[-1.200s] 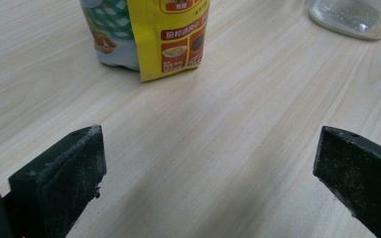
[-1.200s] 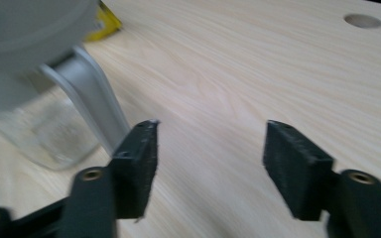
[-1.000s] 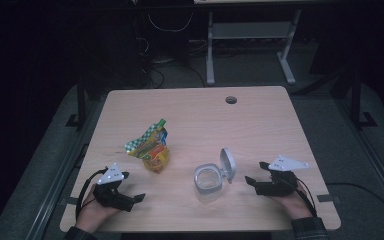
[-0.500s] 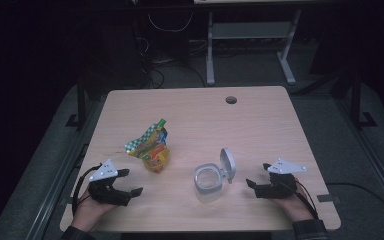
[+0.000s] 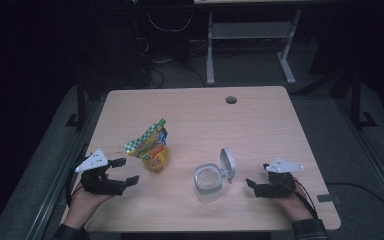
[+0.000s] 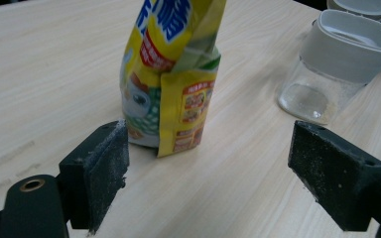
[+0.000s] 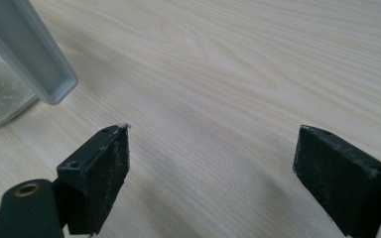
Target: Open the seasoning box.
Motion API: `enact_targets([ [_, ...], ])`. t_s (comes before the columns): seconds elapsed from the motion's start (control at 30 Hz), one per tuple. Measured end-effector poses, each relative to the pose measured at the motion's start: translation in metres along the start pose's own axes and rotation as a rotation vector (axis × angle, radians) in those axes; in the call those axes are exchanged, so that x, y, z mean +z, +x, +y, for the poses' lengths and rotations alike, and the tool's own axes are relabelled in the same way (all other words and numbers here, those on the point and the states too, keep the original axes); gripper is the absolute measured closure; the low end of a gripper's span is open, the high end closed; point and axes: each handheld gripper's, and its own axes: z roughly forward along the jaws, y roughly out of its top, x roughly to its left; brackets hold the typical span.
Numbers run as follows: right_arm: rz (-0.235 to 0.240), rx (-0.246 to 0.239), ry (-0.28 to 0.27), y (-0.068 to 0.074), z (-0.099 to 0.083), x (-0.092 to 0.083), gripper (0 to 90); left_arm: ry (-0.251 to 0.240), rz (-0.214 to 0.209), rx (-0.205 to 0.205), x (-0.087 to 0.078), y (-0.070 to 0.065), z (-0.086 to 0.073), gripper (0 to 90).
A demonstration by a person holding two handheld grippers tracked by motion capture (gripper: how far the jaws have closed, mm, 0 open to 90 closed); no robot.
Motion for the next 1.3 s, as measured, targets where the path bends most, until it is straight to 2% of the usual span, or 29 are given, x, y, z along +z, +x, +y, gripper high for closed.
enact_targets([
  [0.07, -0.002, -0.001, 0.004, 0.0, 0.0, 0.0, 13.8, -0.024, -0.015, -0.006, -0.002, 0.001, 0.005, 17.7],
  [0.2, -0.002, 0.005, 0.014, 0.0, 0.0, 0.0, 13.8, -0.048, -0.01, 0.013, -0.004, 0.001, 0.017, 20.5],
  [0.47, 0.0, 0.005, 0.026, 0.0, 0.001, 0.002, 13.8, -0.058, -0.02, 0.029, -0.003, 0.003, 0.032, 29.4],
  [0.7, -0.001, 0.003, 0.033, 0.0, 0.001, 0.002, 13.8, -0.066, -0.017, 0.044, 0.001, 0.004, 0.044, 32.5],
  [0.97, 0.0, 0.001, 0.039, 0.001, 0.001, 0.003, 13.8, -0.043, -0.026, 0.061, 0.012, 0.004, 0.051, 41.9],
  [1.3, 0.001, 0.0, 0.046, 0.001, 0.001, 0.003, 13.9, -0.04, -0.005, 0.075, 0.021, 0.005, 0.054, 59.4],
])
